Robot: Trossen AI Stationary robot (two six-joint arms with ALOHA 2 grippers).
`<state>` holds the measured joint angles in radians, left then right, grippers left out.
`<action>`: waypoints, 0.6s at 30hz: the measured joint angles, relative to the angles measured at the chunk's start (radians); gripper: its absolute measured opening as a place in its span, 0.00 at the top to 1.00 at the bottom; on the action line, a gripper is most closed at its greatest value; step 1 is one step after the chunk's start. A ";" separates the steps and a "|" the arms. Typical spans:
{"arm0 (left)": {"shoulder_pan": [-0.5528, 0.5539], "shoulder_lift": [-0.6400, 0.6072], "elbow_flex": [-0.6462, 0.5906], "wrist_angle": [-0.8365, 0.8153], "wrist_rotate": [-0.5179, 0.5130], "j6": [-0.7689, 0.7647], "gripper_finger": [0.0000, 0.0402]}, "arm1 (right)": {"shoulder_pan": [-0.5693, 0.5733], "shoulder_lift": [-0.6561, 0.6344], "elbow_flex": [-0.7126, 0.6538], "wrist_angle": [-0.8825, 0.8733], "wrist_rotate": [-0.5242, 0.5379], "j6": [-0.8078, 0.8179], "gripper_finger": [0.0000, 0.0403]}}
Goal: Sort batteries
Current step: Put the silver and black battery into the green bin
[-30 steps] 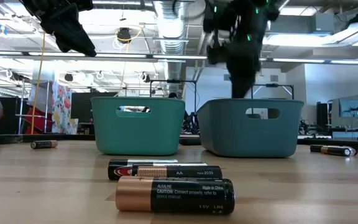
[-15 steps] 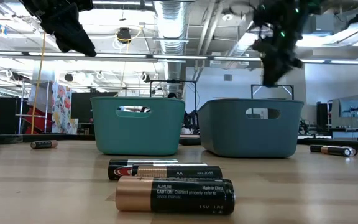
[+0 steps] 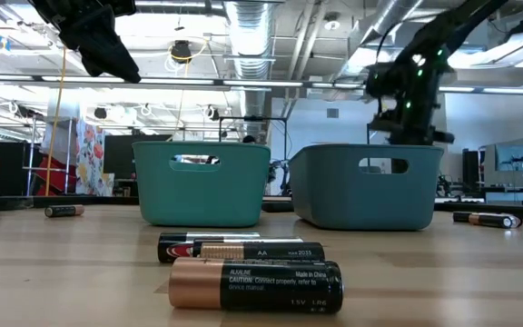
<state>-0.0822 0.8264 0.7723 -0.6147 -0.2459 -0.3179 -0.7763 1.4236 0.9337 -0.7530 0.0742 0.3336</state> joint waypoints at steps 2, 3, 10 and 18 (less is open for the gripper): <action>0.000 0.000 0.000 0.000 0.000 0.000 0.72 | 0.001 0.043 0.000 0.011 0.000 -0.001 0.70; 0.000 0.000 0.000 0.000 0.000 0.000 0.72 | 0.005 0.061 0.000 0.015 0.000 -0.002 0.70; 0.000 0.000 0.000 0.000 0.000 0.000 0.72 | 0.014 0.158 0.000 0.034 -0.002 -0.010 0.71; 0.000 0.000 0.000 0.000 0.000 0.000 0.72 | -0.022 0.195 0.000 0.069 -0.001 -0.018 0.71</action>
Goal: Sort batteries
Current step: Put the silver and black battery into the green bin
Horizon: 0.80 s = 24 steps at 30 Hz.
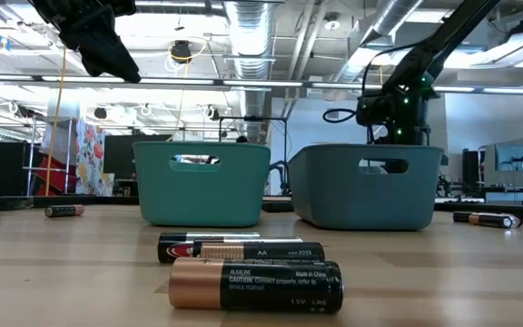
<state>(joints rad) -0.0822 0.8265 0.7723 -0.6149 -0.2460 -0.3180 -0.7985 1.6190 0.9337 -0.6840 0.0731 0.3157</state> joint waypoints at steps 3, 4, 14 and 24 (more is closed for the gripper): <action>0.000 0.000 0.000 0.000 0.000 0.000 0.72 | -0.019 0.019 0.000 0.005 0.000 -0.006 0.71; 0.000 0.000 0.000 0.000 0.000 0.000 0.72 | -0.023 0.025 0.000 0.007 0.000 -0.010 0.71; 0.000 0.000 0.000 0.000 0.000 0.000 0.72 | -0.022 0.116 0.005 0.016 0.004 -0.029 0.71; 0.000 0.000 0.000 0.000 0.000 0.000 0.72 | -0.030 0.113 0.003 0.017 0.005 -0.029 0.82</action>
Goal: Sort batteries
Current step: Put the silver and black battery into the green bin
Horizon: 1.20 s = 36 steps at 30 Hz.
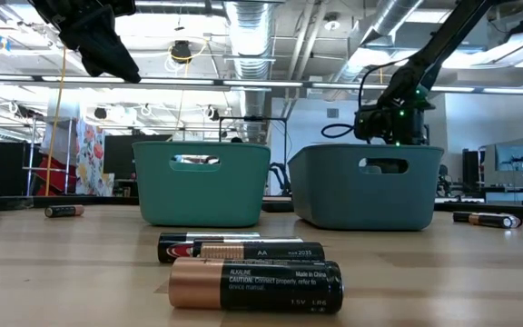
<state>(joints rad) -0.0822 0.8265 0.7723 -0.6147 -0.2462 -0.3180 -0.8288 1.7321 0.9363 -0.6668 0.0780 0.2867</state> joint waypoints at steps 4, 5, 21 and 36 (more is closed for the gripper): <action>0.000 0.000 0.000 0.000 0.000 0.000 0.72 | -0.004 -0.022 -0.001 -0.029 -0.001 -0.023 0.94; 0.000 0.000 0.000 0.000 0.000 0.000 0.72 | -0.005 -0.031 -0.002 -0.037 -0.001 -0.026 0.96; 0.000 0.000 0.000 0.000 0.000 0.000 0.72 | 0.043 -0.462 -0.006 -0.237 0.000 -0.022 0.97; 0.000 0.000 0.000 0.000 0.000 0.000 0.72 | 0.549 -0.634 0.138 -0.047 0.089 0.158 0.96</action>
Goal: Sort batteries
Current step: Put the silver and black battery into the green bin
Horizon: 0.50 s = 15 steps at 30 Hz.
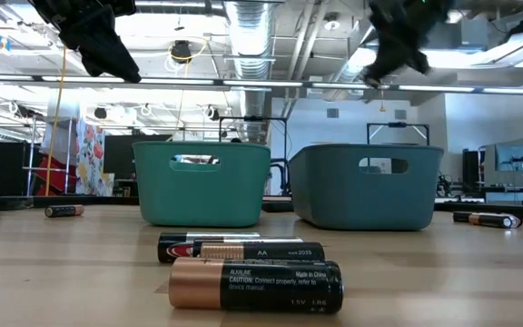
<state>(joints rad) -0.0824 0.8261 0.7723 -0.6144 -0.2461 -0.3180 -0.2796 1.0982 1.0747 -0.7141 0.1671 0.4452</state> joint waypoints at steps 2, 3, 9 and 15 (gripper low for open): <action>0.000 0.000 0.000 0.000 0.000 0.000 0.72 | 0.068 0.058 0.054 0.036 0.018 -0.001 0.96; 0.000 0.000 0.000 0.000 0.000 0.000 0.72 | 0.097 0.092 0.085 0.054 0.020 -0.009 0.96; 0.000 0.000 0.000 0.000 0.000 0.000 0.72 | 0.240 0.355 0.291 0.149 0.022 -0.093 0.96; 0.000 0.000 0.000 -0.001 0.000 0.000 0.72 | 0.292 0.627 0.472 0.137 0.021 -0.137 0.96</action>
<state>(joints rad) -0.0822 0.8262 0.7723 -0.6151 -0.2459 -0.3180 0.0119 1.7249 1.5463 -0.5772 0.1883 0.3084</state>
